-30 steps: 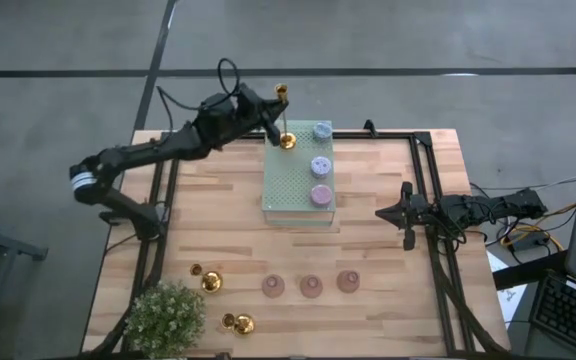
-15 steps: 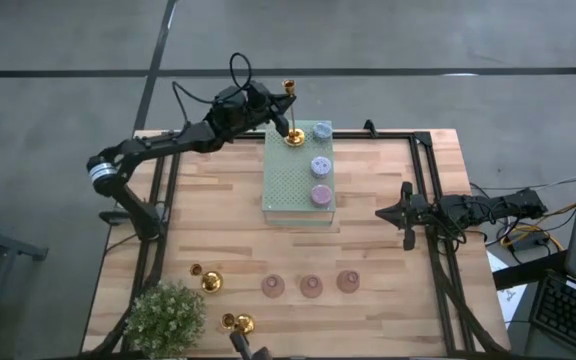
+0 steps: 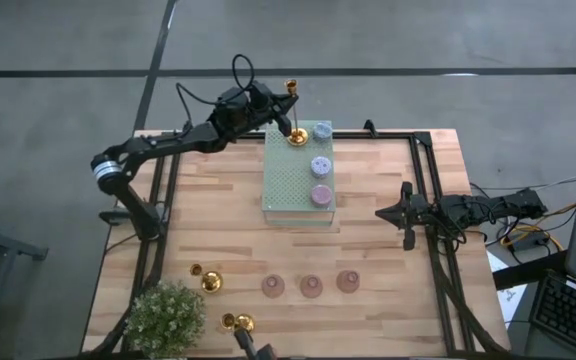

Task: Pick & Place candle stick holders
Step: Put the top gold candle holder on the shelf

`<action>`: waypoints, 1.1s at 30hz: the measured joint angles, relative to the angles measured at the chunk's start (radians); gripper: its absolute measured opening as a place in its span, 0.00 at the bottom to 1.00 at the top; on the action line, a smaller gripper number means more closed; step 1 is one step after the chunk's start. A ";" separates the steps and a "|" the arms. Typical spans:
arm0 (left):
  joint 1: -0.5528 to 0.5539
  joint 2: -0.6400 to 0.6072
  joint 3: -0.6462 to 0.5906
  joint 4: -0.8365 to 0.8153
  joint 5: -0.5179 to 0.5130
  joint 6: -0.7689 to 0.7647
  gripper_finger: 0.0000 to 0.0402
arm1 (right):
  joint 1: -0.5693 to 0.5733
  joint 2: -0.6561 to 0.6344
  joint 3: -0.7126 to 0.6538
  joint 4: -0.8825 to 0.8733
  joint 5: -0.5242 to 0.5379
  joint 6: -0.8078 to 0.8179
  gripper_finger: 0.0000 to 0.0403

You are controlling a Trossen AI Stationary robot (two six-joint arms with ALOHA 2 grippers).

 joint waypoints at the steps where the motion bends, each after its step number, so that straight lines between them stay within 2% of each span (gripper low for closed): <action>1: 0.000 0.003 0.000 0.001 0.000 0.000 0.07 | 0.000 0.000 0.000 0.000 0.000 0.000 0.03; 33: 0.000 0.030 0.003 0.055 -0.001 0.028 0.07 | 0.000 0.000 0.000 0.000 0.000 0.000 0.03</action>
